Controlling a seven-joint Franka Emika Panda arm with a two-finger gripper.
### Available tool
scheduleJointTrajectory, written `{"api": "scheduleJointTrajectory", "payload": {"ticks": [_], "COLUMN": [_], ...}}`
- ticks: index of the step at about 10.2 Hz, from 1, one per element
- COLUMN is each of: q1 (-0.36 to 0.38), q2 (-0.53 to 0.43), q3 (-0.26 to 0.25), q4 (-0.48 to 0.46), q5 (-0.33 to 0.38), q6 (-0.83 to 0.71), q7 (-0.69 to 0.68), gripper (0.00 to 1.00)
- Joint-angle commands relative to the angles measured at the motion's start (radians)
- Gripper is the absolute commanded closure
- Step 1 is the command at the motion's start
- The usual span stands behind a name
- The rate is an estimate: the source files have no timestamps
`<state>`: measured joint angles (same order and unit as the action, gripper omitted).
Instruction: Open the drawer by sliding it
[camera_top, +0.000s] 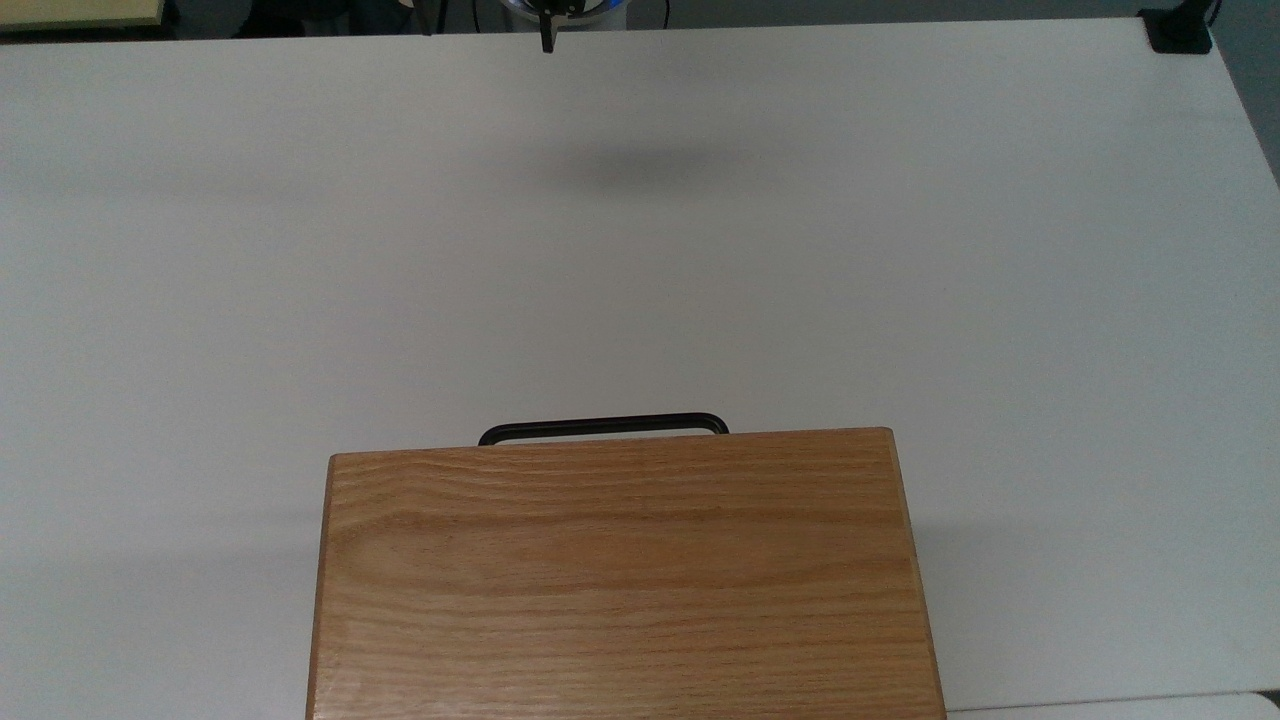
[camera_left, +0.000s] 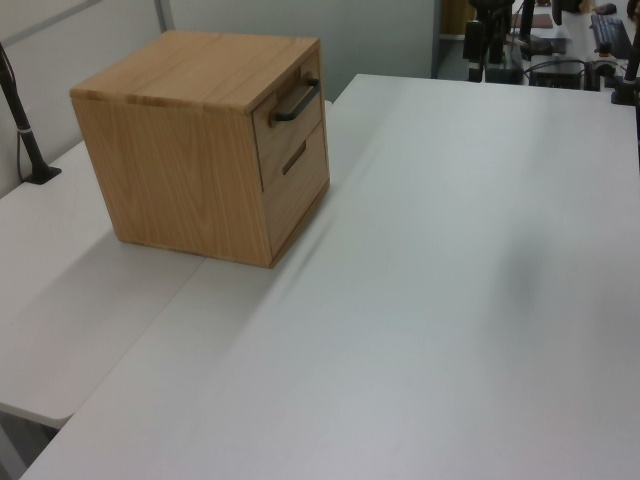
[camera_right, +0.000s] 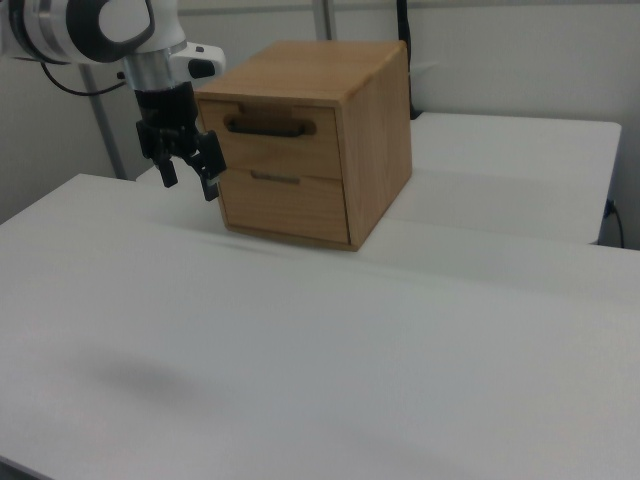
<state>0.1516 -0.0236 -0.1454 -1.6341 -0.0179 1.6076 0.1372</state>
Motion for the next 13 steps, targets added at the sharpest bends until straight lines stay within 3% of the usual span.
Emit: {"api": "scheduleJointTrajectory", "payload": {"ticks": [1,9,10,11,13], "q1": [0.01,0.008,0.008,0.011,0.016], "q2": [0.007,0.054,0.085,0.129,0.192], "q3": [-0.01,-0.003,-0.003,-0.003,-0.002], "q4": [0.011,0.016,0.058,0.088,0.115], "q5": [-0.011,0.007,0.022,0.054,0.096], "q6": [0.007,0.04,0.051,0.061,0.185], "q7": [0.007,0.019,0.028,0.074,0.306], "gripper": [0.0,0.0,0.0,0.0,0.0]}}
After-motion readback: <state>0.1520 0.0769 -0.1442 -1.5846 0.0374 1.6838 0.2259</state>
